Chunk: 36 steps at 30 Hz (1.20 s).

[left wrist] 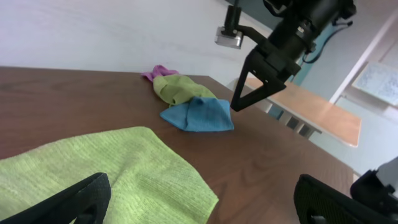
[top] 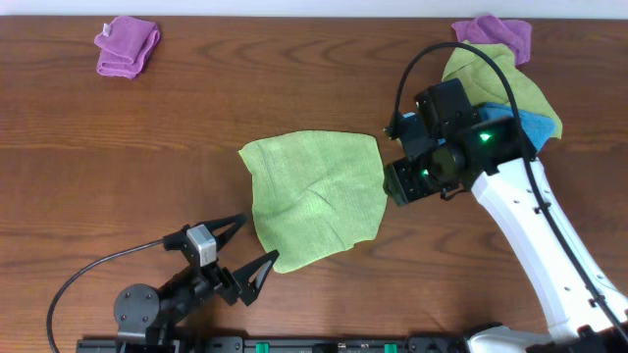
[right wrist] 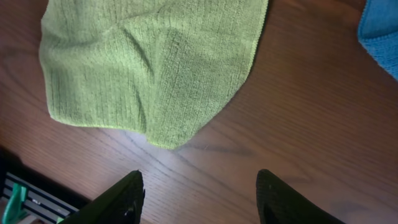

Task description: Fold the cloth

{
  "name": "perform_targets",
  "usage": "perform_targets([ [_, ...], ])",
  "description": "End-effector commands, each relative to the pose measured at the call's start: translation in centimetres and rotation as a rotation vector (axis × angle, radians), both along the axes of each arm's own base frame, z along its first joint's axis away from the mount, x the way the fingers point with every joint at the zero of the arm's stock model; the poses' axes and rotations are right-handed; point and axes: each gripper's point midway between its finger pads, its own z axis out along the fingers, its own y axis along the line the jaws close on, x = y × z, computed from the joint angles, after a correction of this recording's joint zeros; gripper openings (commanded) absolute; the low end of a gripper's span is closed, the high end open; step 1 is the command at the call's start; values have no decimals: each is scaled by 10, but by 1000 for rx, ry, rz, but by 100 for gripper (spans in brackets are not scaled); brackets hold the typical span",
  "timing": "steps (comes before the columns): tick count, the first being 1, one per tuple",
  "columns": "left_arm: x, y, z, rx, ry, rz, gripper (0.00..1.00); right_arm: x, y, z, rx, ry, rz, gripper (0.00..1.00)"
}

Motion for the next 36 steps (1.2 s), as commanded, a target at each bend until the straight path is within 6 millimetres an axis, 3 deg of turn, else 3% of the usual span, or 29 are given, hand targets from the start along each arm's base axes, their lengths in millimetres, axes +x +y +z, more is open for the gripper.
perform_targets([
  [1, 8, 7, 3, -62, 59, 61, 95, 2, 1, 3, 16, -9, 16, 60],
  [7, 50, 42, -26, -51, 201, 342, 96, 14, 4, 7, 26, -66, 43, 61],
  [12, 77, 38, -34, 90, 270, 332, 96, 38, -5, 13, 46, -146, 4, 63],
  [16, 115, 36, -34, 257, 340, 307, 96, 56, -15, 19, 59, -209, -38, 63],
  [23, 177, 15, -58, 453, 494, 229, 97, 79, -23, 19, 76, -258, -70, 61],
  [28, 220, -5, -66, 567, 552, 237, 96, 99, -11, -13, 198, -188, -23, 60],
  [31, 233, -13, -73, 535, 598, 228, 96, 110, -7, -37, 280, -128, -28, 59],
  [34, 236, -12, -96, 539, 667, 229, 100, 117, -9, -53, 327, -89, -45, 57],
  [36, 234, -10, -108, 544, 706, 230, 85, 120, -14, -58, 325, -85, -59, 57],
])
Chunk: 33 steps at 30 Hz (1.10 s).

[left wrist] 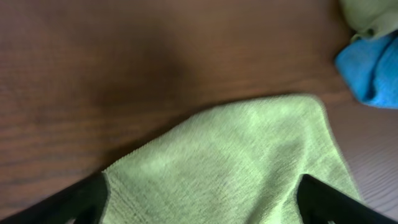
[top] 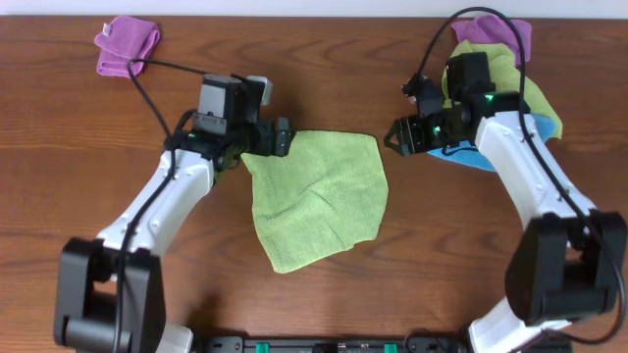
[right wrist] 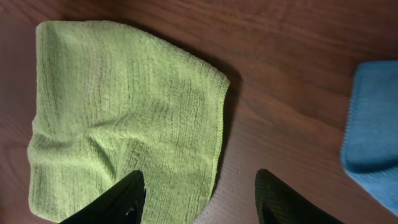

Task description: Fold the cloth

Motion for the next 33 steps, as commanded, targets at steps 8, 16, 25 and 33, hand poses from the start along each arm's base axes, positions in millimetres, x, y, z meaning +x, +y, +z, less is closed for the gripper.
perform_targets([
  [8, -11, 15, -31, 71, 121, 49, 6, 9, -4, 9, 64, -35, 1, 57],
  [16, -16, 52, -56, 263, 166, 154, 6, 8, -4, 10, 71, -28, -5, 56],
  [25, -19, 56, -89, 297, 239, 169, 6, 5, -4, 8, 69, -12, -5, 54],
  [33, -14, 65, -104, 350, 238, 197, 6, 4, -4, 8, 69, -9, -5, 54],
])
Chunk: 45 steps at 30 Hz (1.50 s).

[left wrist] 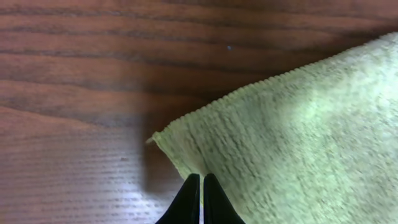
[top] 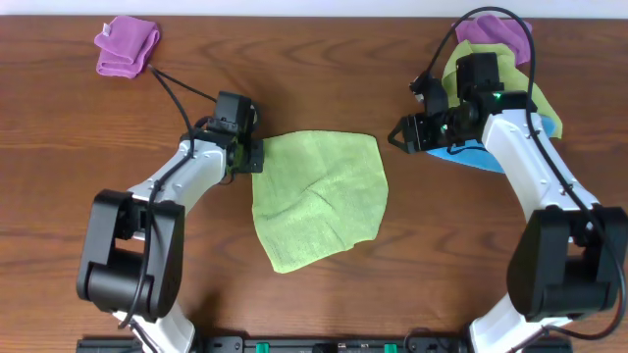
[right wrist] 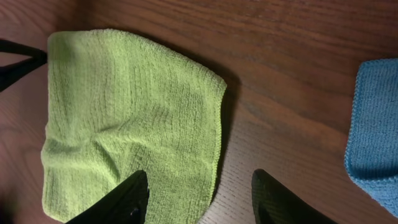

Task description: Fold the cloth

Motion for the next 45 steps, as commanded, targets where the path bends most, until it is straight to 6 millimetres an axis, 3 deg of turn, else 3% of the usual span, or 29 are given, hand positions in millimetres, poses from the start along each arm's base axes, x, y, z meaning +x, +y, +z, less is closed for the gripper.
perform_targets([
  [1, 1, 6, -13, 32, 15, 18, 6, 1, 1, 7, 19, -17, 11, 54],
  [9, 14, 4, -22, 26, -21, 21, 6, 0, 1, 7, 18, -10, 11, 52],
  [18, 44, 32, -45, 172, -117, 52, 6, -2, -12, -2, -63, 7, -14, 52],
  [27, 80, 98, -25, 214, -257, 207, 6, 5, -21, -20, -126, 15, -33, 53],
  [29, 80, 98, -26, 172, -250, 199, 6, 6, -19, -28, -115, 34, -28, 53],
  [35, 80, 70, -25, 44, -242, 127, 6, 10, 1, -34, 6, 41, 10, 58],
  [38, 84, 67, -12, 42, -276, 123, 5, 11, 2, -33, 12, 35, 12, 58],
  [41, 92, 67, 16, 32, -343, 128, 6, 11, 3, -33, 13, 36, 15, 54],
  [45, 100, 84, 92, 82, -508, 218, 6, 12, 11, -32, 18, 19, 34, 56],
])
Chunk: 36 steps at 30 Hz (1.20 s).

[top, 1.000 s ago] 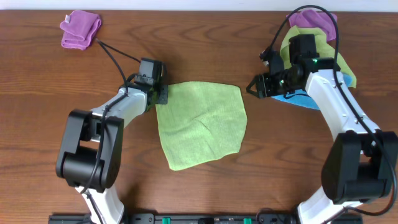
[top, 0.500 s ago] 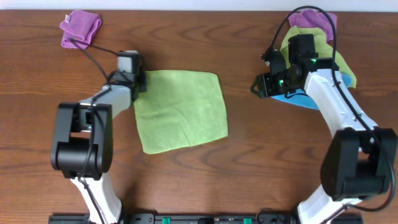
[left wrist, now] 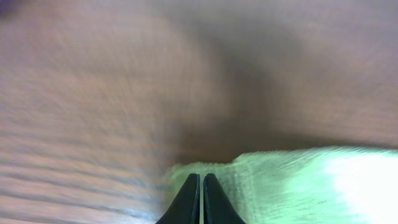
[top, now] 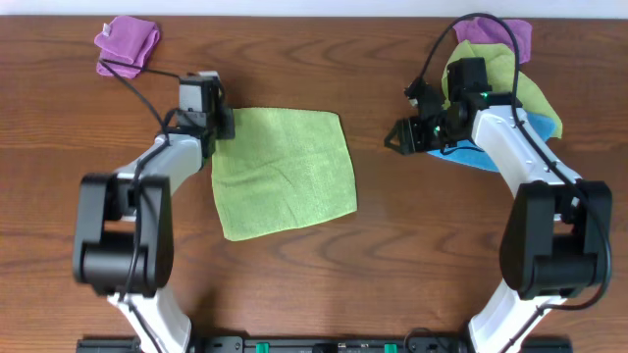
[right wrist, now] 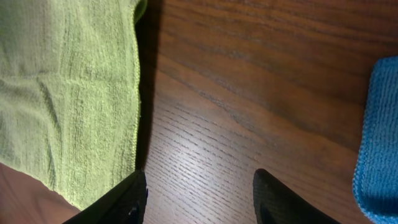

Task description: Fold the cloth

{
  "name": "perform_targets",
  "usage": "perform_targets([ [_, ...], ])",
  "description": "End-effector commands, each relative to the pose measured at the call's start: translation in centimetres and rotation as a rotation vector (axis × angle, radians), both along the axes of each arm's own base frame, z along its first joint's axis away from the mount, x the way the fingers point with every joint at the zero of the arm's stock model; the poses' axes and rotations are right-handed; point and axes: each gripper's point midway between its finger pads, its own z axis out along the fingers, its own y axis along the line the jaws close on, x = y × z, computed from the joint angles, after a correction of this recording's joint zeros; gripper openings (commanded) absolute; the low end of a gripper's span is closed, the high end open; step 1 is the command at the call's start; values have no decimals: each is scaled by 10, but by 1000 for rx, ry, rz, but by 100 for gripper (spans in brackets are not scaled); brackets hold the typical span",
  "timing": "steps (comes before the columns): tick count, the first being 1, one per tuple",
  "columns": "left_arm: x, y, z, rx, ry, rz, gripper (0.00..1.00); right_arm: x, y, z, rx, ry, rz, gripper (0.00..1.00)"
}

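Note:
The light green cloth [top: 280, 172] lies spread flat left of the table's middle. My left gripper [top: 218, 124] is at the cloth's far left corner and is shut on it. In the blurred left wrist view the closed fingertips [left wrist: 201, 178] sit on the green cloth's edge [left wrist: 298, 180]. My right gripper [top: 396, 137] hangs open over bare wood, apart from the cloth's right edge. The right wrist view shows both fingers [right wrist: 134, 199] wide apart, with the cloth [right wrist: 68, 93] at the left.
A folded purple cloth [top: 128, 44] lies at the far left corner. At the far right sits a pile of a purple cloth [top: 496, 31], a green cloth [top: 535, 93] and a blue cloth [right wrist: 379, 143], under the right arm.
The green cloth has shifted left and slightly farther away across the table, with my left gripper still shut on its far left corner. The right gripper stays open in about the same place.
First my left arm rested open at the table's front, and the right gripper hung open by the cloth's right edge. Then the left gripper stood open at the cloth's far left corner. It then shut on that corner, and now the cloth lies farther left.

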Motion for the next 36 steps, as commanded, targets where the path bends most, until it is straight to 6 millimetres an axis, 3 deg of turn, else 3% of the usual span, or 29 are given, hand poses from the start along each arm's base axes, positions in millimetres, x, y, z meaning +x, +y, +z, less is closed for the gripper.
perform_targets([
  [1, 3, 25, 70, 82, -149, 117, 5, 1, 14, 6, 30, -21, 39, 56],
  [4, -13, 61, 108, 215, -199, 279, 5, -1, 23, 10, 67, -23, 60, 56],
  [6, -22, 61, 112, 215, -178, 274, 6, -1, 27, 12, 84, -27, 70, 56],
  [8, -31, 37, 106, 115, -125, 186, 6, 0, 31, 13, 88, -41, 80, 56],
  [11, -50, -19, 89, -139, -8, 31, 5, 4, 39, 15, 91, -71, 97, 57],
  [14, -70, -62, 65, -353, 135, 36, 5, 12, 50, 22, 123, -111, 104, 58],
  [18, -89, -102, 25, -365, 278, -48, 6, 23, 58, 28, 172, -157, 101, 58],
  [21, -97, -130, 7, -368, 326, -100, 6, 31, 62, 25, 224, -155, 85, 58],
  [29, -123, -163, -15, -334, 419, -169, 6, 40, 76, 8, 466, -48, 45, 56],
  [32, -135, -172, -21, -321, 457, -183, 6, 36, 79, -4, 481, -7, 45, 56],
  [36, -139, -179, -22, -271, 439, -191, 6, 34, 82, -6, 485, 8, 47, 56],
])
